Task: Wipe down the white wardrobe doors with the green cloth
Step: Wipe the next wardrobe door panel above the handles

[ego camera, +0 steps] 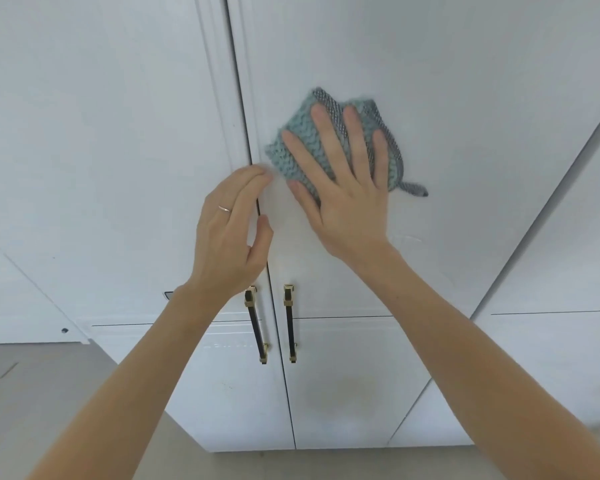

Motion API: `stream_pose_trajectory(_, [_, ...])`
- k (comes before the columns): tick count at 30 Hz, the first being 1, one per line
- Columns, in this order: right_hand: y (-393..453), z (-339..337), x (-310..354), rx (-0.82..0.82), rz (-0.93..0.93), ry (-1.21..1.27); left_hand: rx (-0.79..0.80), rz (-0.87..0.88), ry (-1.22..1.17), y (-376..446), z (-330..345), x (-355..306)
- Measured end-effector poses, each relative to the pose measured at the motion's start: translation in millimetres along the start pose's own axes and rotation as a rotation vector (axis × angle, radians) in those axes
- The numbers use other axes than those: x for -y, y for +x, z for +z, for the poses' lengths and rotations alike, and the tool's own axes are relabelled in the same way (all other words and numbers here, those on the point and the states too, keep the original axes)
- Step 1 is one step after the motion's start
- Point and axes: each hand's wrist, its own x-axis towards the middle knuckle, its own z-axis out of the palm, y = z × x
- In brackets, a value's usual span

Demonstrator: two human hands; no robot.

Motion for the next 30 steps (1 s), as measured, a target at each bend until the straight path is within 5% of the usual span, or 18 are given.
stream_pose_trajectory(10, [-259.0,32.8,4.1,0.437,-0.019,0.122,0.058,-0.016,0.02,-22.7,24.1,-9.5])
stream_pose_trajectory(14, [-240.9,23.7,-19.1,0.37,0.029,0.078,0.027,-0.024,0.036,-24.8,30.2,-12.8])
stream_pose_trajectory(19, [-236.4,2.4,-105.4,0.156,0.368,-0.025,-0.015,-0.036,0.044,-19.3,43.7,-25.4])
stream_pose_trajectory(23, [-242.9,-9.2,-122.6,0.169,0.58,-0.026,-0.024,-0.068,0.065,-17.5,51.6,-36.9])
stream_pose_trajectory(30, [-119.3,-37.4,-156.0,0.114,0.317,0.007,-0.056,0.054,0.131,21.4,53.7,-46.4])
